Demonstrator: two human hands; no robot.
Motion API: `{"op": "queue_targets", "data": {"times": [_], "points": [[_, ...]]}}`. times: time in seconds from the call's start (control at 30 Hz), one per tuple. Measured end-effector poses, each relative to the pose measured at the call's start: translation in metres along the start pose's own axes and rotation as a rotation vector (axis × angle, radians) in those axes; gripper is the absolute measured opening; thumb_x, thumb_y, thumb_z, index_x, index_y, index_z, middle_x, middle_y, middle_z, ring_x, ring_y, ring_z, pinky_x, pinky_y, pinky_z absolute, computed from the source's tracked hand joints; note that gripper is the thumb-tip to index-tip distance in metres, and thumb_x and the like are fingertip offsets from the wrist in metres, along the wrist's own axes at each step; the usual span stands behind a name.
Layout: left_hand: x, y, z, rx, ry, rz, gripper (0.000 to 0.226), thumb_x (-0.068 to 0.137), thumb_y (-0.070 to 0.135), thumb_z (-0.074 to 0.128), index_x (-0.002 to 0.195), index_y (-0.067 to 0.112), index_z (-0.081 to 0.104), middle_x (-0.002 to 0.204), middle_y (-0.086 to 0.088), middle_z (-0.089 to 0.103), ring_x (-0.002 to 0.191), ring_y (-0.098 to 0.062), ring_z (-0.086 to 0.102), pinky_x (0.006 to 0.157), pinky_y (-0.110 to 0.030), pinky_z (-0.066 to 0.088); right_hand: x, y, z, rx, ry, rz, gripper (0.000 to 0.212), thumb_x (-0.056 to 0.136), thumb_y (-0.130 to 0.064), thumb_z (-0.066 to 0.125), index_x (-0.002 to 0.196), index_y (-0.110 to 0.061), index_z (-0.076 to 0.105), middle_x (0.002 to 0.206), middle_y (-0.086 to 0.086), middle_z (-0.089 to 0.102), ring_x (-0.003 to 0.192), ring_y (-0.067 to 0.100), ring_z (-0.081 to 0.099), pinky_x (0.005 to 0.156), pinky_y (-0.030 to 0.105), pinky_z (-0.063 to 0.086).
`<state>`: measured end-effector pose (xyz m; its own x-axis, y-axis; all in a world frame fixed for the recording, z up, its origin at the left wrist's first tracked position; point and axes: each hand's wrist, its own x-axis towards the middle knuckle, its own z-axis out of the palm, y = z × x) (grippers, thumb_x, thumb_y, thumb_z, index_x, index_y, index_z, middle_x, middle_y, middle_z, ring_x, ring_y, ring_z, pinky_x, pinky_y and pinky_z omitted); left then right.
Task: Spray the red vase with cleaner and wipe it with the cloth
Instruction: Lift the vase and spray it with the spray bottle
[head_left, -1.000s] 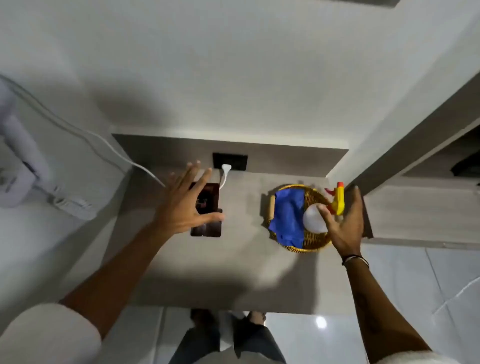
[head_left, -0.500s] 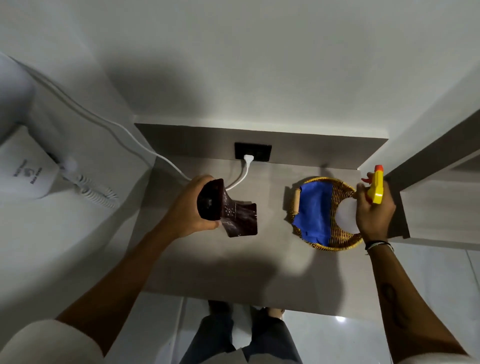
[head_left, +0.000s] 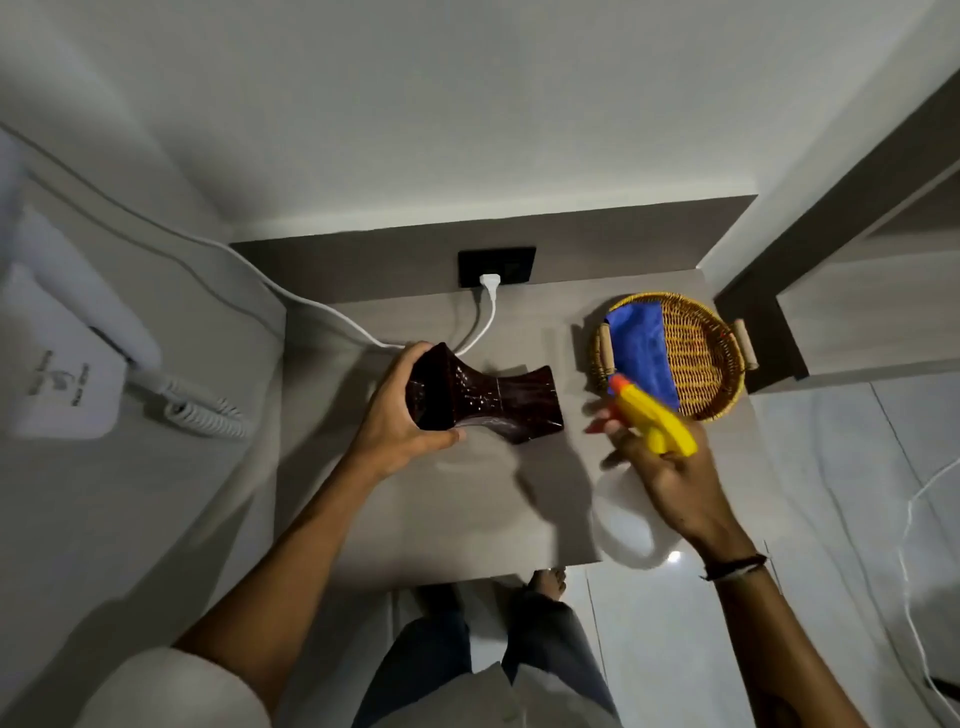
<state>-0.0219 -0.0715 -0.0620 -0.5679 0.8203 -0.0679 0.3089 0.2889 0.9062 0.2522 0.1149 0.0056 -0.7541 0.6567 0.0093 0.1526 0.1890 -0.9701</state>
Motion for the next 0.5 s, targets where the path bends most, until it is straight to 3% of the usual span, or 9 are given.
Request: {"op": "queue_targets", "data": {"times": [0.07,0.1,0.2,0.23,0.3,0.4,0.5], "points": [[-0.001,-0.002,-0.001,-0.007,0.007,0.007,0.106,0.056,0.036,0.096,0.148,0.045,0.044,0.148,0.020,0.054,0.137,0.008,0.052,0.111,-0.008,0.037,0.004,0.004,0.024,0.075,-0.103,0.133,0.046,0.103,-0.014,0.067,0.142,-0.039,0.063,0.104,0.006,0.080,0.087,0.018,0.078,0.053,0.038,0.064],[-0.001,-0.003,-0.002,-0.009,0.010,0.003,0.107,0.056,0.035,0.096,0.149,0.044,0.044,0.149,0.017,0.055,0.138,0.008,0.051,0.113,-0.009,0.037,0.009,0.007,0.033,0.058,-0.138,0.168,0.046,0.104,-0.013,0.068,0.141,-0.041,0.065,0.098,0.007,0.080,0.078,0.022,0.074,0.049,0.036,0.059],[-0.002,-0.008,-0.004,0.007,0.018,-0.001,0.110,0.055,0.038,0.095,0.153,0.037,0.044,0.151,0.009,0.055,0.139,0.010,0.049,0.114,-0.009,0.036,0.019,0.019,0.054,-0.117,-0.198,0.168,0.032,0.104,-0.028,0.071,0.136,-0.030,0.074,0.090,0.016,0.075,0.075,0.033,0.066,0.057,0.032,0.054],[-0.002,-0.009,-0.005,0.011,0.017,0.001,0.112,0.055,0.041,0.095,0.154,0.034,0.045,0.152,0.008,0.054,0.139,0.010,0.048,0.114,-0.009,0.036,0.022,0.022,0.058,-0.189,-0.217,0.175,0.029,0.103,-0.036,0.071,0.128,-0.022,0.077,0.087,0.016,0.073,0.076,0.033,0.066,0.062,0.037,0.056],[-0.004,-0.010,-0.006,0.018,0.009,0.006,0.114,0.055,0.044,0.095,0.156,0.034,0.044,0.151,0.014,0.054,0.139,0.013,0.047,0.113,-0.007,0.035,0.028,0.022,0.063,-0.368,-0.241,0.193,0.043,0.101,-0.052,0.067,0.117,-0.012,0.075,0.082,0.010,0.071,0.075,0.030,0.066,0.074,0.050,0.058],[-0.007,-0.009,-0.007,0.041,0.019,0.012,0.105,0.055,0.045,0.096,0.145,0.060,0.043,0.145,0.041,0.050,0.136,0.020,0.046,0.110,-0.003,0.034,0.029,0.018,0.058,-0.533,-0.243,0.157,0.050,0.098,-0.061,0.059,0.124,-0.021,0.074,0.086,0.001,0.073,0.080,0.026,0.068,0.079,0.049,0.059],[-0.009,-0.003,-0.007,0.065,0.034,0.003,0.106,0.054,0.046,0.097,0.138,0.073,0.039,0.144,0.041,0.049,0.135,0.019,0.047,0.109,-0.002,0.034,0.024,0.018,0.047,-0.478,-0.197,0.155,0.034,0.101,-0.052,0.065,0.117,-0.025,0.077,0.081,0.000,0.072,0.077,0.028,0.067,0.075,0.048,0.059]]}}
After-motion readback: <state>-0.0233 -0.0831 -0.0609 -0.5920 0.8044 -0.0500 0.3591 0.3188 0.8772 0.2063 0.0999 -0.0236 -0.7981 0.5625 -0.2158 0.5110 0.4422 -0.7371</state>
